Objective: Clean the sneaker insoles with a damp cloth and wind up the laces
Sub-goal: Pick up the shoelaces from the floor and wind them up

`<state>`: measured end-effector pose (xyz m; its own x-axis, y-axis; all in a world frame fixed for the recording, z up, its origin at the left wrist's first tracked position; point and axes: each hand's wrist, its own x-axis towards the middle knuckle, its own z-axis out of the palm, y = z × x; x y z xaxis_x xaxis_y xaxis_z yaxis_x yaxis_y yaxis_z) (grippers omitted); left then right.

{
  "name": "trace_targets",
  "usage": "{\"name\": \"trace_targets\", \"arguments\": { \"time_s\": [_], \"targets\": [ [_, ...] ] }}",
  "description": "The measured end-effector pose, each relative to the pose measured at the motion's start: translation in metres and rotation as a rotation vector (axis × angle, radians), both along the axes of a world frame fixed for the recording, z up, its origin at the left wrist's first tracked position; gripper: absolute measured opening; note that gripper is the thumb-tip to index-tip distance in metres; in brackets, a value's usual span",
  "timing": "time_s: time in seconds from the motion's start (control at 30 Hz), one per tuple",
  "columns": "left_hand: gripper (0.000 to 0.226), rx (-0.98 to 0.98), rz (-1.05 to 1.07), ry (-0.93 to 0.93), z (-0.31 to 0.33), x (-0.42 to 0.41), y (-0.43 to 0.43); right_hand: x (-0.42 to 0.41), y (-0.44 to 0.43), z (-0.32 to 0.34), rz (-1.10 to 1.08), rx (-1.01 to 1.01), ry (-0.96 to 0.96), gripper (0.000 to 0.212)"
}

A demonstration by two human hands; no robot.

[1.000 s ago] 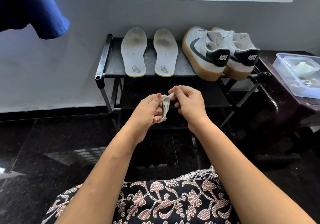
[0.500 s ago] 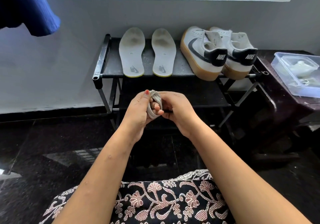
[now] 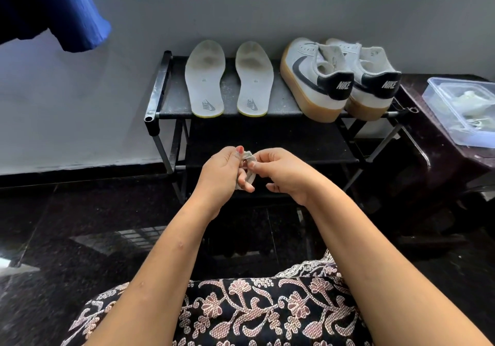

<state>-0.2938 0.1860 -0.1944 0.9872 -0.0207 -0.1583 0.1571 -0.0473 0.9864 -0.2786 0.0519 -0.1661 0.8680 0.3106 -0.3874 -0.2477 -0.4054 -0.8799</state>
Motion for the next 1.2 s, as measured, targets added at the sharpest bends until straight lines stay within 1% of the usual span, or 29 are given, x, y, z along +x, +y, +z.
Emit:
{"name": "trace_targets", "arguments": {
  "time_s": [0.17,0.23,0.37,0.53,0.67,0.8,0.9,0.97,1.03,1.1,1.17,1.2],
  "targets": [
    [0.033,0.171,-0.013,-0.085,0.001,0.001,0.002,-0.001,-0.001,0.002,-0.002,-0.008,0.005,0.017],
    [0.033,0.193,-0.01,-0.108,0.003,0.001,0.001,-0.001,-0.002,0.003,-0.006,0.003,-0.004,0.018],
    [0.03,0.076,-0.039,-0.078,0.006,0.0,0.001,-0.001,-0.006,0.004,0.011,0.014,-0.011,0.017],
    [0.03,-0.142,-0.108,0.098,0.014,0.0,0.002,0.0,-0.014,0.007,0.05,0.027,0.011,0.016],
    [0.032,-0.228,-0.212,0.203,0.019,-0.002,0.008,-0.001,-0.019,0.007,0.079,0.109,0.07,0.016],
    [0.034,-0.243,-0.258,0.194,0.02,-0.001,0.012,-0.003,-0.019,0.007,0.072,0.243,0.16,0.015],
    [0.033,-0.266,-0.24,0.154,0.019,-0.002,0.01,-0.003,-0.018,0.008,0.044,0.308,0.215,0.014],
    [0.033,-0.284,-0.223,0.125,0.018,-0.002,0.007,-0.004,-0.017,0.009,0.062,0.337,0.243,0.013],
    [0.033,-0.296,-0.209,0.105,0.017,-0.002,0.006,-0.004,-0.016,0.011,0.151,0.313,0.214,0.016],
    [0.034,-0.276,-0.187,0.083,0.017,-0.002,0.005,-0.006,-0.016,0.012,0.243,0.262,0.117,0.018],
    [0.035,-0.256,-0.156,0.065,0.016,0.0,0.005,-0.006,-0.015,0.011,0.257,0.232,0.022,0.022],
    [0.035,-0.263,-0.141,0.064,0.015,0.0,0.005,-0.007,-0.015,0.011,0.243,0.221,-0.009,0.02]
  ]
}}
